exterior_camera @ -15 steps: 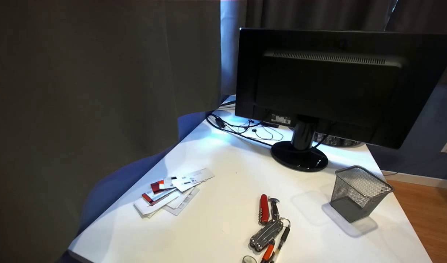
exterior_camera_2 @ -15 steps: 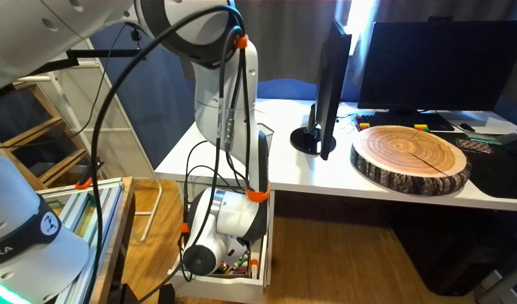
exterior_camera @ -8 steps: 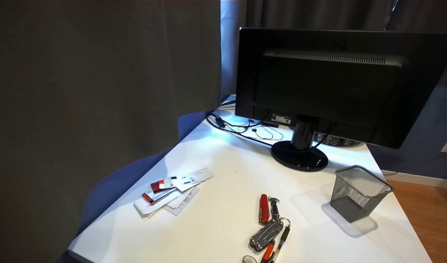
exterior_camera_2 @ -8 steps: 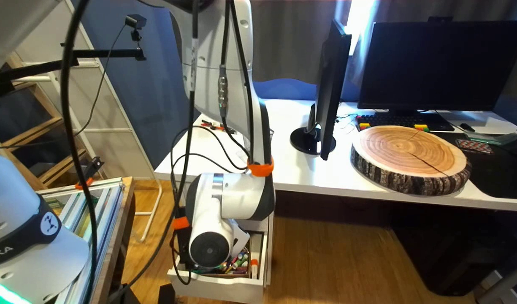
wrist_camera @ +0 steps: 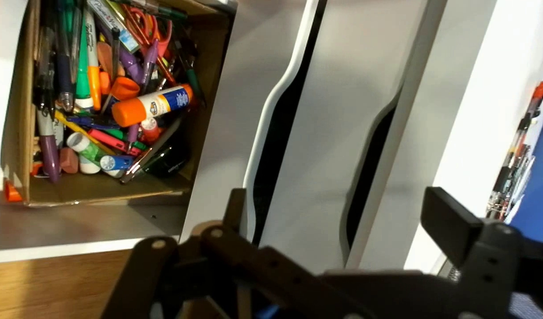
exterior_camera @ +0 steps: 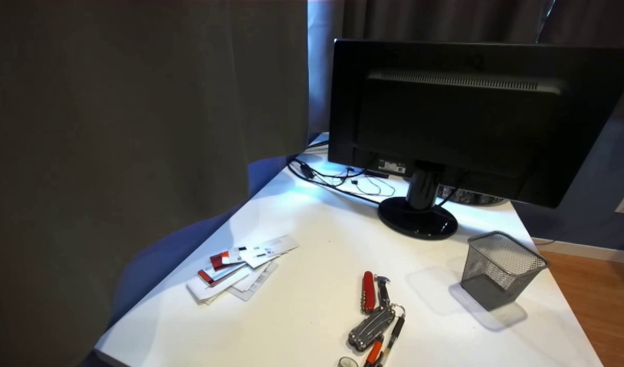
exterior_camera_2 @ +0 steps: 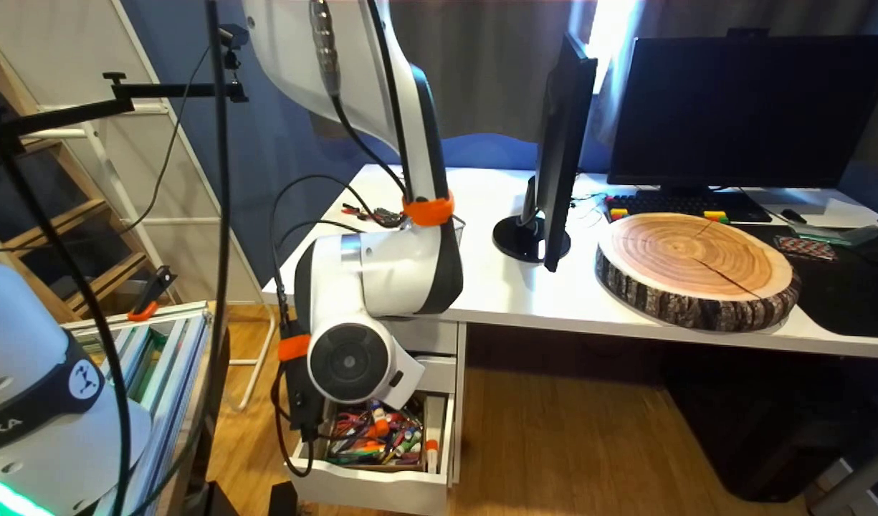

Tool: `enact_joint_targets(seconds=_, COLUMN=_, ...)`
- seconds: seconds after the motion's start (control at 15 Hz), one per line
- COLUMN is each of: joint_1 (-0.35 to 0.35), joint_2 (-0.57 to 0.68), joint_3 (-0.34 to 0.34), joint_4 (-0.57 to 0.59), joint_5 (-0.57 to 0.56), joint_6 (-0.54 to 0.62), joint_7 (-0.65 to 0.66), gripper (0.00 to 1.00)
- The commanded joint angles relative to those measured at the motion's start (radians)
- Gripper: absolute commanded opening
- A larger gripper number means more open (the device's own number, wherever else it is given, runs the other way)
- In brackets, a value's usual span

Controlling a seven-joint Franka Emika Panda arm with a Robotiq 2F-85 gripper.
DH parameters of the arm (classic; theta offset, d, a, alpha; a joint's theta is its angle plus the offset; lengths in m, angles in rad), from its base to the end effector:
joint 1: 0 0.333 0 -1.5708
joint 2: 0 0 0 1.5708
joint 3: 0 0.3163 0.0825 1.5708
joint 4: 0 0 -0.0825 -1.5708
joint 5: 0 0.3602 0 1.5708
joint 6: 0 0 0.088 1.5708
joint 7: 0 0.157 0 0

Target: Open the second top drawer, then put the green pencil in the second top drawer and close the drawer

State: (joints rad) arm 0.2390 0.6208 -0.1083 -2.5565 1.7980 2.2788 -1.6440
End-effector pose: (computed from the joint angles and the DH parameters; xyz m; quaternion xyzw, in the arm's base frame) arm 0.3198 0.0891 0.0078 -0.9222 0.0057 -0.0210 0.3862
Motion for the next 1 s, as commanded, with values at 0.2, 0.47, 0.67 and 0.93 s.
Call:
enact_joint_targets(seconds=0.2, joint_1=-0.010, joint_2=-0.287, joint_3=0.034, joint_4=-0.187, joint_5=-0.193, joint_6=0.143, joint_7=0.144, gripper=1.00)
enact_joint_targets(seconds=0.47, joint_1=-0.025, joint_2=-0.407, joint_3=0.068, joint_4=-0.259, joint_5=-0.297, joint_6=0.180, joint_7=0.243, gripper=1.00)
enact_joint_targets(seconds=0.67, joint_1=-0.039, joint_2=-0.393, joint_3=0.097, joint_4=-0.203, joint_5=-0.351, joint_6=0.193, joint_7=0.321, gripper=1.00)
enact_joint_targets(seconds=0.93, joint_1=-0.058, joint_2=-0.375, joint_3=0.122, joint_4=-0.187, joint_5=-0.325, joint_6=0.196, joint_7=0.301, gripper=1.00)
